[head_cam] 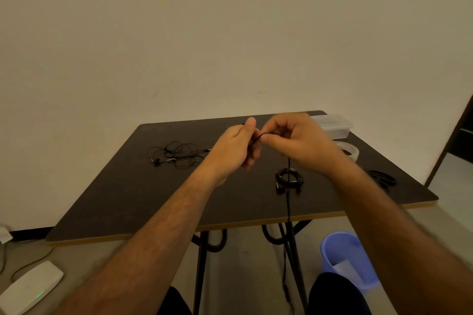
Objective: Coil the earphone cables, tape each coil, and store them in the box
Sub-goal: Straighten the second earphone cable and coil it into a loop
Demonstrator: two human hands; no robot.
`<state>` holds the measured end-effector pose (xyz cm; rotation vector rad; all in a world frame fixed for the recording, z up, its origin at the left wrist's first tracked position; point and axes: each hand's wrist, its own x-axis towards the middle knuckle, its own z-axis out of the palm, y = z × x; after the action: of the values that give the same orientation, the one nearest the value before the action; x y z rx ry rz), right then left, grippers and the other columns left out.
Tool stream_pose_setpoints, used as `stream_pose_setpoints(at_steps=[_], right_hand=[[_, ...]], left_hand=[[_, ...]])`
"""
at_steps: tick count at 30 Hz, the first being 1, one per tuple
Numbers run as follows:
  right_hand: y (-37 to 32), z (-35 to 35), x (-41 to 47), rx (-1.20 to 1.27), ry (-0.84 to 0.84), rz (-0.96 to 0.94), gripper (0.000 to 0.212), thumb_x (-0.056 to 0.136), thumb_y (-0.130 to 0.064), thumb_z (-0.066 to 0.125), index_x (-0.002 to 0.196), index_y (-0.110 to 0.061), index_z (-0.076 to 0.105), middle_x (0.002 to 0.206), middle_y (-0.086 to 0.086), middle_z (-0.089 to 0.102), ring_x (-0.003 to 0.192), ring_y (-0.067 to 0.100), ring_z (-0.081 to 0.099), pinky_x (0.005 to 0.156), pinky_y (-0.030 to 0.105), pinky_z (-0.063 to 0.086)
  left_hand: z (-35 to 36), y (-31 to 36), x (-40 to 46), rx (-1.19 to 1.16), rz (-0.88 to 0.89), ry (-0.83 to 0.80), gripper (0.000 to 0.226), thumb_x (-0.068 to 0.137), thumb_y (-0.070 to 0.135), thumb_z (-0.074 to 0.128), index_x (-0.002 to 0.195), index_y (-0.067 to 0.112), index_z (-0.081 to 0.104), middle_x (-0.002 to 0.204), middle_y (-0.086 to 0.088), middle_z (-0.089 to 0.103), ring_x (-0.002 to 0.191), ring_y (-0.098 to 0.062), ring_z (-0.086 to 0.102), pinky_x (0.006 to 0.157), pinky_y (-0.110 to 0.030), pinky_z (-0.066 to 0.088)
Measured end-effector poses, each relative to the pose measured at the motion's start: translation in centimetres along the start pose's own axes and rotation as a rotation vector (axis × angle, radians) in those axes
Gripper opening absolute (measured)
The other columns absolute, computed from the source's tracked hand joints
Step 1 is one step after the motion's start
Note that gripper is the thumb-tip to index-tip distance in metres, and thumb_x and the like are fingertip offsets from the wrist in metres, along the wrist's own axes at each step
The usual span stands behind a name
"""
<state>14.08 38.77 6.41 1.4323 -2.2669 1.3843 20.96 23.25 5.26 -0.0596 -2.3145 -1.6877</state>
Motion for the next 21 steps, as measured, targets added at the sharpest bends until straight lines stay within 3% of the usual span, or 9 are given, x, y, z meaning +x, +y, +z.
stream_pose_setpoints(at_steps=[4, 6, 12, 14, 17, 21], right_hand=[[0.1, -1.1, 1.3, 0.198, 0.022, -0.040, 0.004, 0.086, -0.006, 0.071, 0.089, -0.004, 0.069, 0.075, 0.006, 0.072, 0.070, 0.019, 0.068, 0.066, 0.027, 0.052], [0.5, -1.2, 1.7, 0.272, 0.034, -0.029, 0.006, 0.087, -0.009, 0.071, 0.092, -0.007, 0.070, 0.078, 0.005, 0.072, 0.073, 0.021, 0.067, 0.066, 0.036, 0.054], [2.0, 1.1, 0.9, 0.609, 0.051, 0.091, 0.017, 0.088, -0.028, 0.067, 0.090, -0.012, 0.071, 0.085, 0.024, 0.059, 0.076, 0.035, 0.050, 0.063, 0.036, 0.047], [2.5, 2.2, 0.2, 0.664, 0.019, 0.120, 0.014, 0.093, -0.025, 0.064, 0.090, -0.014, 0.072, 0.084, 0.024, 0.059, 0.072, 0.036, 0.050, 0.063, 0.040, 0.048], [2.8, 3.8, -0.9, 0.693, -0.054, 0.145, 0.017, 0.093, -0.024, 0.057, 0.085, -0.017, 0.070, 0.072, 0.017, 0.054, 0.054, 0.022, 0.047, 0.050, 0.031, 0.049], [3.0, 4.9, -2.0, 0.622, -0.123, 0.175, 0.020, 0.100, -0.014, 0.051, 0.086, -0.013, 0.066, 0.069, 0.007, 0.055, 0.054, 0.017, 0.049, 0.052, 0.032, 0.047]], left_hand=[[0.5, 0.7, -0.6, -0.221, -0.098, -0.177, 0.051, 0.104, 0.053, 0.023, 0.075, 0.017, 0.044, 0.055, 0.005, 0.033, 0.047, -0.010, 0.024, 0.048, -0.026, 0.024], [0.7, 1.1, -0.7, -0.335, -0.143, -0.228, 0.051, 0.103, 0.055, 0.022, 0.073, 0.019, 0.042, 0.056, 0.006, 0.028, 0.047, -0.009, 0.019, 0.048, -0.026, 0.018], [0.8, 1.9, -0.6, -0.675, -0.156, -0.387, 0.048, 0.103, 0.052, 0.026, 0.069, 0.021, 0.040, 0.054, 0.008, 0.028, 0.044, -0.006, 0.022, 0.046, -0.023, 0.017], [0.7, 2.1, -0.5, -0.747, -0.134, -0.389, 0.046, 0.103, 0.049, 0.029, 0.070, 0.020, 0.041, 0.053, 0.007, 0.029, 0.043, -0.006, 0.025, 0.044, -0.021, 0.022], [0.5, 2.4, -0.1, -0.846, -0.104, -0.340, 0.043, 0.104, 0.046, 0.031, 0.073, 0.019, 0.043, 0.055, 0.006, 0.032, 0.044, -0.007, 0.030, 0.043, -0.020, 0.030], [0.2, 2.4, 0.7, -0.827, -0.045, -0.132, 0.041, 0.106, 0.045, 0.028, 0.078, 0.020, 0.044, 0.059, 0.004, 0.041, 0.049, -0.010, 0.041, 0.051, -0.023, 0.039]])
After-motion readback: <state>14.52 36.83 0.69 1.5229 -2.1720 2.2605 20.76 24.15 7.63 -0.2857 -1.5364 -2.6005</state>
